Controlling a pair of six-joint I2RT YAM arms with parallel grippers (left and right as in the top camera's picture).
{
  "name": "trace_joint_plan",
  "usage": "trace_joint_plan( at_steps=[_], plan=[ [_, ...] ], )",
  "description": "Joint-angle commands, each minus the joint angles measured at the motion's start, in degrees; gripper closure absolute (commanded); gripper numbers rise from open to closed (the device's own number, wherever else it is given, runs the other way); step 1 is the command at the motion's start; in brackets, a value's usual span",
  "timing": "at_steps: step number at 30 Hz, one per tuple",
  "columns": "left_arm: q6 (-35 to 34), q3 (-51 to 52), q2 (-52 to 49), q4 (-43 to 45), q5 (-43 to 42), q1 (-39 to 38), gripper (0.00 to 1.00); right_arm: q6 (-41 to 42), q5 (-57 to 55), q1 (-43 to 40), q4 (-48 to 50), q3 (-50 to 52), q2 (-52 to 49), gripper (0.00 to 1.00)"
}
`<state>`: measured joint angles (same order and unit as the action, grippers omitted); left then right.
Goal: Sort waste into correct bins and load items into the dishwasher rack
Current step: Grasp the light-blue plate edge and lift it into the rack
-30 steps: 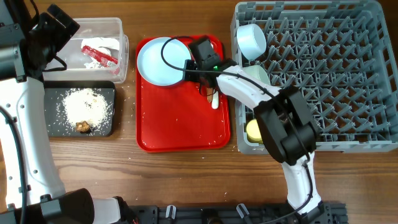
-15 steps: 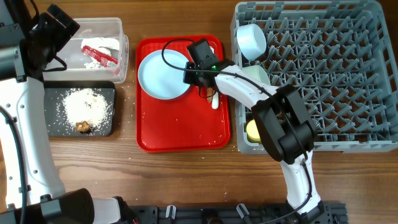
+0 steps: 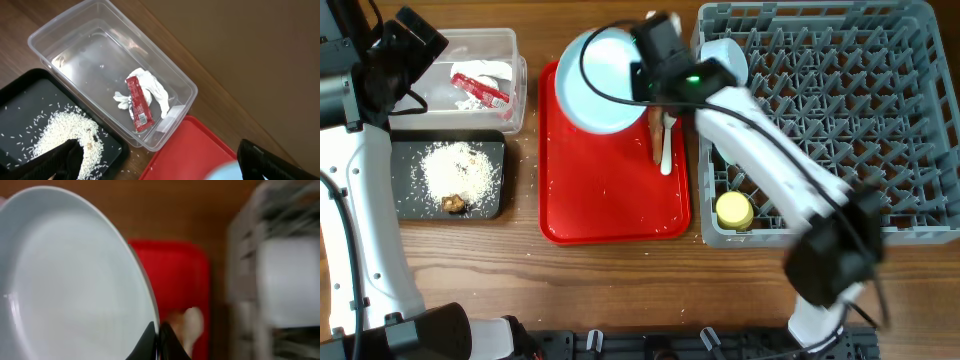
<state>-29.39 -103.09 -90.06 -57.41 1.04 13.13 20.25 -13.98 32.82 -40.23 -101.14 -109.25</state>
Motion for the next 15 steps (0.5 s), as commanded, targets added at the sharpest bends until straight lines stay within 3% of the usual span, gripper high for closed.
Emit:
trace_joint_plan(
  at_steps=[1, 10, 15],
  plan=[
    [0.9, -0.4, 0.0, 0.1, 0.5, -0.2, 0.00, -8.5, -19.7, 0.1, -4.3, -1.8, 8.5, 0.96],
    [0.9, -0.4, 0.0, 0.1, 0.5, -0.2, 0.00, -9.8, -48.5, -5.5, -23.1, 0.1, 13.1, 0.96],
    [0.9, -0.4, 0.0, 0.1, 0.5, -0.2, 0.00, -13.6, -52.3, -11.4, -23.2, 3.3, 13.1, 0.96]
  ],
)
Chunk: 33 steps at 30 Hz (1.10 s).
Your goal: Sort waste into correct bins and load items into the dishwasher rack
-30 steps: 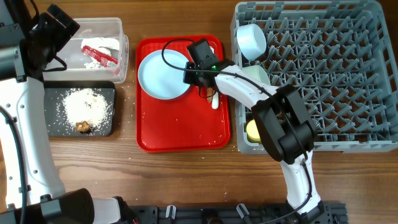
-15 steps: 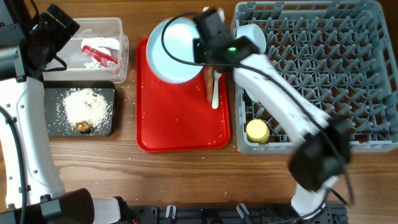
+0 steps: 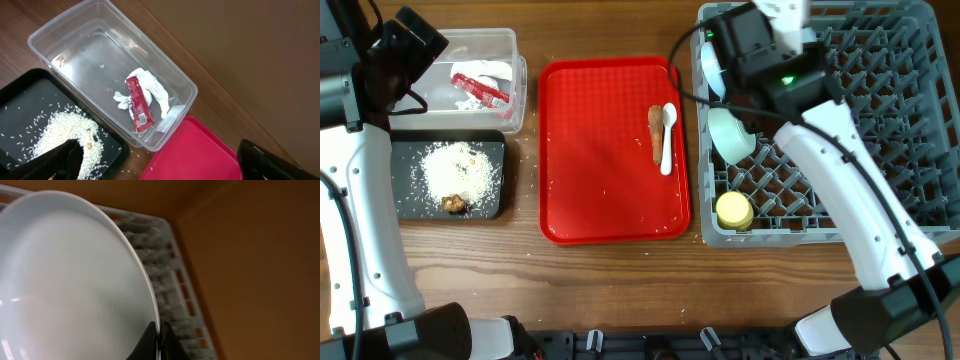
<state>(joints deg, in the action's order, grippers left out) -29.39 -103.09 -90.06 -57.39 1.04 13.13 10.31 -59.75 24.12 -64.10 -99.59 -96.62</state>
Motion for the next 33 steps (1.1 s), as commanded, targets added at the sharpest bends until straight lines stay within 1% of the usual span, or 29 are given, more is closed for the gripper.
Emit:
trace_joint_plan(
  at_steps=[1, 2, 3, 4, 7, 8, 12, 15, 19, 22, 25, 26, 28, 29, 30, 31, 33],
  plan=[
    [0.9, -0.4, 0.0, 0.1, 0.5, -0.2, 0.00, -4.5, -6.4, -3.7, 1.2, 2.0, 0.4, 0.96],
    [0.9, -0.4, 0.0, 0.1, 0.5, -0.2, 0.00, -5.5, -6.3, -4.5, 2.0, 2.2, 0.4, 0.96],
    [0.9, -0.4, 0.0, 0.1, 0.5, -0.2, 0.00, -8.3, -4.9, -5.5, 3.7, 2.5, 0.2, 0.96],
    [0.9, -0.4, 0.0, 0.1, 0.5, -0.2, 0.00, -13.1, -2.0, -6.5, 5.9, 2.6, -0.3, 0.96],
    [0.9, -0.4, 0.0, 0.1, 0.5, -0.2, 0.00, -21.2, 2.4, -8.0, 10.3, 2.6, -2.0, 0.96],
    [0.9, -0.4, 0.0, 0.1, 0.5, -0.2, 0.00, -24.3, 2.7, -8.5, 12.2, 2.6, -3.1, 0.96],
    [0.9, -0.4, 0.0, 0.1, 0.5, -0.2, 0.00, -31.4, 2.7, -9.6, 17.0, 2.6, -6.8, 0.96],
    [0.9, -0.4, 0.0, 0.1, 0.5, -0.2, 0.00, -34.3, 2.9, -10.1, 18.8, 2.6, -9.9, 0.96],
    [0.9, -0.4, 0.0, 0.1, 0.5, -0.2, 0.00, -34.3, 3.0, -10.2, 18.9, 2.6, -13.0, 0.96],
    [0.9, -0.4, 0.0, 0.1, 0.5, -0.2, 0.00, -34.2, 7.6, -10.2, 18.7, 2.6, -13.7, 0.96],
    [0.9, -0.4, 0.0, 0.1, 0.5, -0.2, 0.00, -34.1, 13.5, -10.2, 18.6, 2.6, -13.7, 0.89],
    [0.9, -0.4, 0.0, 0.1, 0.5, -0.2, 0.00, -34.0, 15.0, -10.2, 18.7, 2.6, -13.7, 0.83],
    [0.9, -0.4, 0.0, 0.1, 0.5, -0.2, 0.00, -32.7, 15.5, -10.2, 19.3, 2.6, -13.7, 0.69],
    [0.9, -0.4, 0.0, 0.1, 0.6, -0.2, 0.00, -32.5, 15.5, -10.2, 19.3, 2.6, -13.7, 0.65],
    [0.9, -0.4, 0.0, 0.1, 0.5, -0.2, 0.00, -32.2, 15.5, -10.2, 19.3, 2.6, -13.7, 0.53],
    [0.9, -0.4, 0.0, 0.1, 0.6, -0.2, 0.00, -32.0, 15.5, -10.2, 19.3, 2.6, -13.6, 0.44],
    [0.9, -0.4, 0.0, 0.1, 0.5, -0.2, 0.00, -29.8, 14.9, -10.2, 19.1, 2.5, -12.9, 0.33]
  ],
)
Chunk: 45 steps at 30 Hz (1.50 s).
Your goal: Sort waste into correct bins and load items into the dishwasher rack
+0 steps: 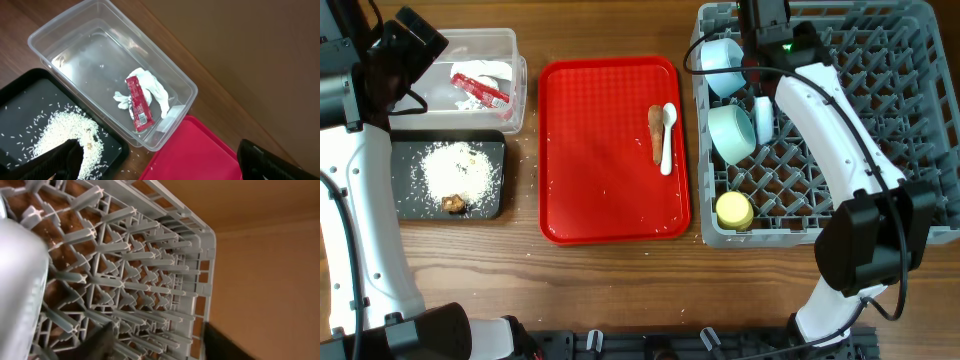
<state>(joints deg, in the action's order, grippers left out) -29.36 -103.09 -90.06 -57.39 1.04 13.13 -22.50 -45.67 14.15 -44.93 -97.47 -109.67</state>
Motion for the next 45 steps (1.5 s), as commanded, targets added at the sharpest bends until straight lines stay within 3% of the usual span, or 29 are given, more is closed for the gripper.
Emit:
trace_joint_plan(
  at_steps=[1, 6, 10, 15, 17, 19, 22, 28, 31, 33, 38, 45],
  plan=[
    [0.9, -0.4, 0.0, 0.1, 0.5, -0.2, 0.00, 3.8, 0.7, -0.3, -0.1, 0.4, 0.5, 0.29],
    [0.9, -0.4, 0.0, 0.1, 0.5, -0.2, 0.00, 7.7, 1.8, -0.2, -0.1, 0.4, 5.5, 0.13],
    [0.9, -0.4, 0.0, 0.1, 0.5, -0.2, 0.00, 7.8, 11.3, -0.2, -1.4, 0.4, 10.5, 0.06],
    [0.9, -0.4, 0.0, 0.1, 0.5, -0.2, 0.00, 13.3, 51.3, -0.2, -2.6, 0.4, 14.4, 0.00],
    [0.9, -0.4, 0.0, 0.1, 0.5, -0.2, 0.00, 20.5, 69.3, -0.2, 0.7, 0.4, 14.4, 0.00],
    [0.9, -0.4, 0.0, 0.1, 0.5, -0.2, 0.00, 26.8, 78.0, 0.6, 4.7, 0.4, 13.7, 0.00],
    [0.9, -0.4, 0.0, 0.1, 0.6, -0.2, 0.00, 28.9, 75.6, 5.7, 8.1, 0.4, 12.7, 0.02],
    [0.9, -0.4, 0.0, 0.1, 0.5, -0.2, 0.00, 30.5, 57.5, 15.9, 7.1, 0.4, 10.1, 0.05],
    [0.9, -0.4, 0.0, 0.1, 0.5, -0.2, 0.00, 30.4, 57.3, 17.6, 6.6, 0.4, 8.7, 0.15],
    [0.9, -0.4, 0.0, 0.1, 0.5, -0.2, 0.00, 30.9, 56.5, 17.5, 5.4, 0.4, 7.7, 0.22],
    [0.9, -0.4, 0.0, 0.1, 0.5, -0.2, 0.00, 36.6, 42.4, 14.4, -2.4, 0.4, 6.4, 0.22],
    [0.9, -0.4, 0.0, 0.1, 0.5, -0.2, 0.00, 36.0, 40.7, 5.0, -7.4, 0.4, 6.1, 0.22]
  ],
)
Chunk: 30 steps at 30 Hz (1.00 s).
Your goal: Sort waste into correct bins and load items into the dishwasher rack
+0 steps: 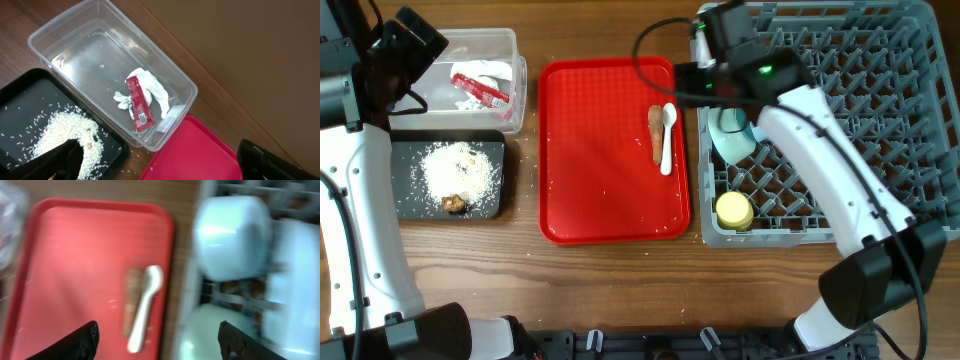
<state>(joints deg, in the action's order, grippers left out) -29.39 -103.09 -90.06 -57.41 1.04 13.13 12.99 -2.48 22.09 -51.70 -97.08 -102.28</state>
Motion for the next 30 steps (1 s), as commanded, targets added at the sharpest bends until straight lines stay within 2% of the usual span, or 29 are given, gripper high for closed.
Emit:
trace_joint_plan(
  at_steps=[1, 7, 14, 18, 20, 27, 30],
  plan=[
    [0.9, -0.4, 0.0, 0.1, 0.5, -0.2, 0.00, 0.4, -2.5, -4.3, -0.8, 0.0, -1.3, 0.22],
    [0.9, -0.4, 0.0, 0.1, 0.5, -0.2, 0.00, -1.0, -5.7, -6.8, -3.2, 0.0, -1.4, 0.23],
    [0.9, -0.4, 0.0, 0.1, 0.5, -0.2, 0.00, -3.1, -3.4, -6.1, -0.6, -1.0, -0.7, 0.22],
    [0.9, -0.4, 0.0, 0.1, 0.5, -0.2, 0.00, -9.9, 0.1, -3.6, 1.2, -1.2, -0.7, 0.23],
    [0.9, -0.4, 0.0, 0.1, 0.6, -0.2, 0.00, -10.7, -0.5, -2.3, 1.2, -1.1, -0.9, 0.22],
    [0.9, -0.4, 0.0, 0.1, 0.5, -0.2, 0.00, -9.7, -1.8, -1.7, -1.5, -1.0, -5.6, 0.22],
    [0.9, -0.4, 0.0, 0.1, 0.5, -0.2, 0.00, -8.0, -6.0, -1.7, -1.6, -1.1, -5.6, 0.22]
  ],
)
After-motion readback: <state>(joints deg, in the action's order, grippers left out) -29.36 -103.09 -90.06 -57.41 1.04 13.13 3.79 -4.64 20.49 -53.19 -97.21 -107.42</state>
